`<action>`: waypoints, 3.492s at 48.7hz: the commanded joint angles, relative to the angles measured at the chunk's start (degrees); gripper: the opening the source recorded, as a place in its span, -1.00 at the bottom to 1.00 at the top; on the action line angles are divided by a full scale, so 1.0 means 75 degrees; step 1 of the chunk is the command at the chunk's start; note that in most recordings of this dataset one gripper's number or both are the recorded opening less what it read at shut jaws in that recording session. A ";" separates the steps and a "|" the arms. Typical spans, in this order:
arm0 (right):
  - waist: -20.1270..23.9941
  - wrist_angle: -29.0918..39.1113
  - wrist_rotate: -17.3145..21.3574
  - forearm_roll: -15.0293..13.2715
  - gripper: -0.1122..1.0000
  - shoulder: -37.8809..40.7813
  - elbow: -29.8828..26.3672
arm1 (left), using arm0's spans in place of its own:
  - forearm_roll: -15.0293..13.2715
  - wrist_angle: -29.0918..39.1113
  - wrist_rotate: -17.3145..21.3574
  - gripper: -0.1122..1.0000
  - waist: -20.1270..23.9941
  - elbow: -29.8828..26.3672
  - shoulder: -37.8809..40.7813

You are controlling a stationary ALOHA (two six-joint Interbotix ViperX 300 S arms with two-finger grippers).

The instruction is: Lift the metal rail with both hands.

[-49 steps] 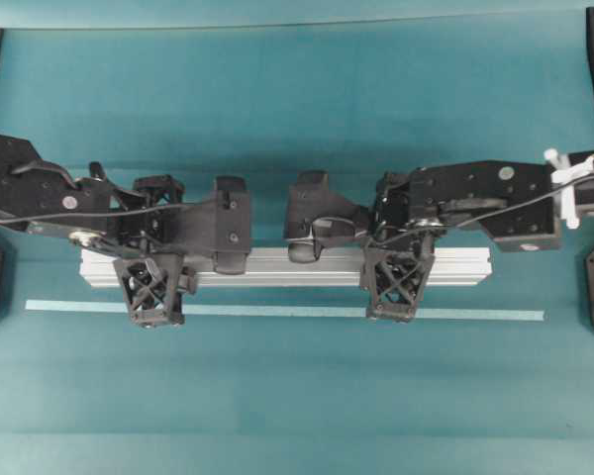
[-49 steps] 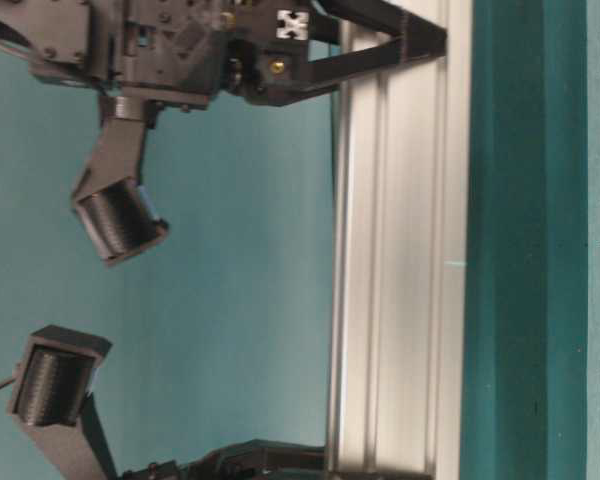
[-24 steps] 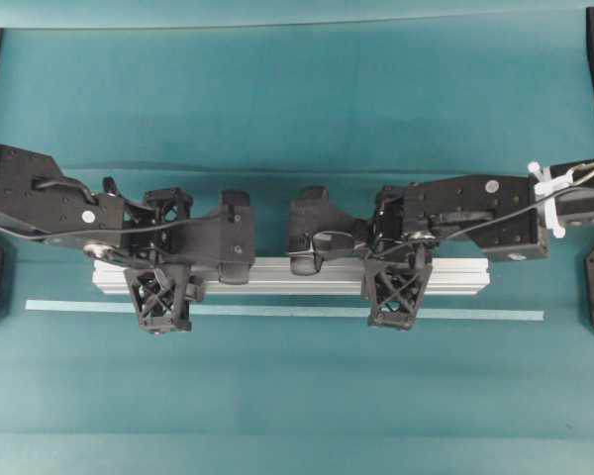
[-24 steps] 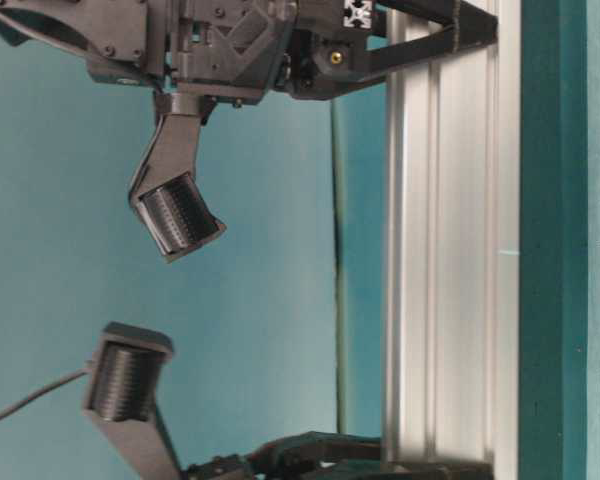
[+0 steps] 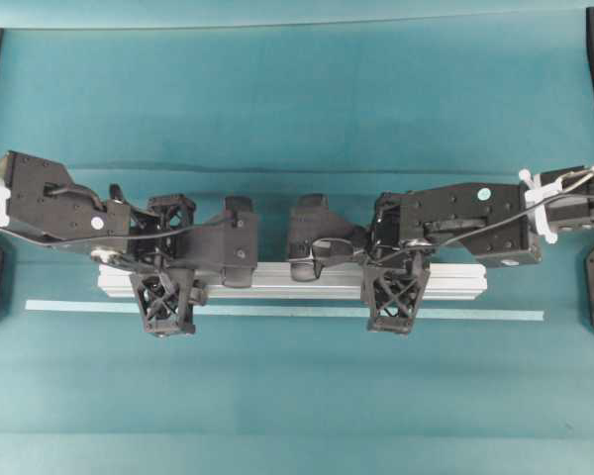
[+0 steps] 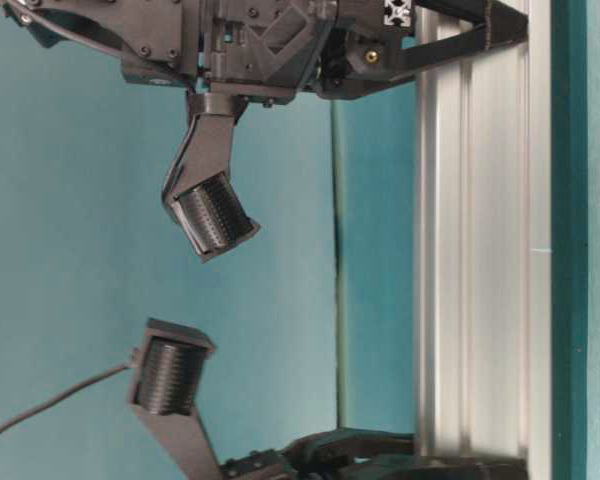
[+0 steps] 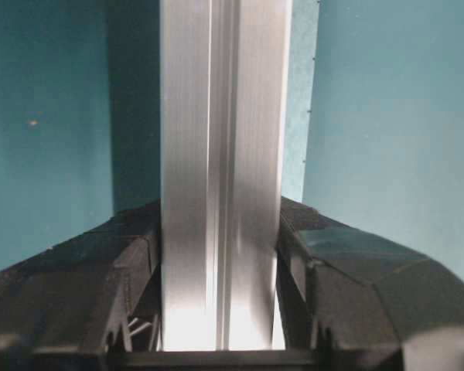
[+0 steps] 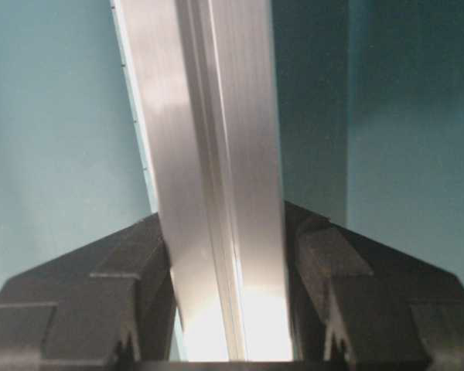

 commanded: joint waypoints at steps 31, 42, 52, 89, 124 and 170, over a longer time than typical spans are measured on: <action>0.0164 -0.0352 -0.0035 0.0152 0.00 0.0035 0.0258 | 0.0000 -0.0598 -0.0047 -0.15 -0.0023 0.0164 0.0117; 0.0164 -0.0434 -0.0035 0.0187 0.00 0.0070 0.0270 | 0.0000 -0.0727 -0.0047 -0.15 -0.0023 0.0094 0.0270; 0.0152 -0.0480 -0.0023 0.0176 0.00 0.0094 0.0270 | 0.0000 -0.0715 -0.0094 -0.15 -0.0035 0.0094 0.0293; 0.0129 -0.0937 0.0070 0.0152 0.62 0.0059 0.0363 | 0.0000 -0.1160 -0.0176 -0.15 -0.0094 0.0246 0.0141; 0.0164 -0.0949 0.0105 0.0117 0.90 -0.0152 0.0387 | 0.0000 -0.1008 -0.0070 0.98 -0.0152 0.0316 -0.0281; 0.0082 -0.1289 0.0082 0.0105 0.90 -0.3855 0.0527 | 0.0000 -0.1289 -0.0082 0.97 -0.0223 0.0469 -0.4301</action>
